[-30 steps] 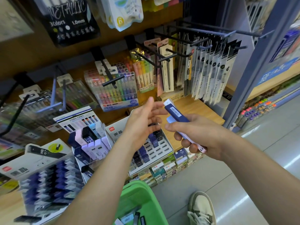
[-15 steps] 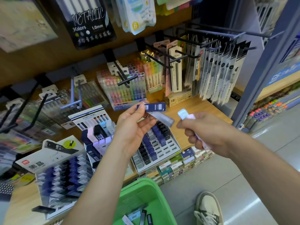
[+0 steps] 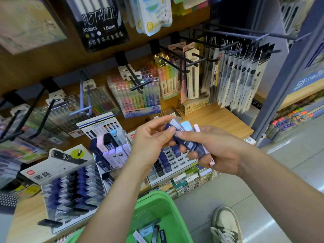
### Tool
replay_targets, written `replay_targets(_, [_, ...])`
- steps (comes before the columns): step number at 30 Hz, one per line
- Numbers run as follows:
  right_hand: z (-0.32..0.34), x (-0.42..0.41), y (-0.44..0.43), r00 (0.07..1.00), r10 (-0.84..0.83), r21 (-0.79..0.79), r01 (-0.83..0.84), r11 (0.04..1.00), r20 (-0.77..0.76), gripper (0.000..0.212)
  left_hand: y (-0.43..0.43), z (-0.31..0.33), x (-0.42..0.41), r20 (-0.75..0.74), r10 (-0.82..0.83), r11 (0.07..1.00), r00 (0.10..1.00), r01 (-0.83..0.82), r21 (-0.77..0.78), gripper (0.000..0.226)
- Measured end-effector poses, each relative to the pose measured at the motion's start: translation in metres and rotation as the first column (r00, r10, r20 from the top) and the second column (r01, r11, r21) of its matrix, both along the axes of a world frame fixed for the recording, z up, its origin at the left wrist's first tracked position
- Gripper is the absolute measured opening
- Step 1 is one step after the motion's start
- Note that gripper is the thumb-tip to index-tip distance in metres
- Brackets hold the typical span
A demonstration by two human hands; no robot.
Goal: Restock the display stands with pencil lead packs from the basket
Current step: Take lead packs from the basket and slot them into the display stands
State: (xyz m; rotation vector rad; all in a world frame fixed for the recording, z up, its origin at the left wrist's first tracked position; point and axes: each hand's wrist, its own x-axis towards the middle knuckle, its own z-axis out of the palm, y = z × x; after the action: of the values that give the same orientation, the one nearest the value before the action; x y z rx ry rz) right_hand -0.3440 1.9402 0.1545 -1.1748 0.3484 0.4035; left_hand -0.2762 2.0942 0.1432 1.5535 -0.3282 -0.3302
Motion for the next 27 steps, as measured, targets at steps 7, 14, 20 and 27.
replay_targets(7, [0.004,0.002,-0.001,0.984,-0.178,0.117,0.18,0.977,-0.021,0.033,0.02,-0.001,-0.004,-0.191,-0.065,0.97,0.979,0.018,-0.242,0.023])
replay_targets(14, [0.007,0.004,0.009,0.978,-0.206,0.214,0.205,0.955,-0.017,0.041,0.03,0.004,-0.01,-0.054,0.144,0.99,0.988,-0.144,-0.001,0.026])
replay_targets(20, [0.009,0.012,0.033,0.965,-0.257,0.145,0.246,0.958,0.06,0.028,0.059,0.009,-0.019,-0.17,0.107,0.994,0.98,-0.101,0.042,0.031])
replay_targets(27, [0.014,0.023,0.079,0.969,-0.208,0.066,0.2,0.978,0.134,0.02,0.104,0.014,-0.039,-0.078,-0.005,0.967,0.997,0.025,0.255,0.01])
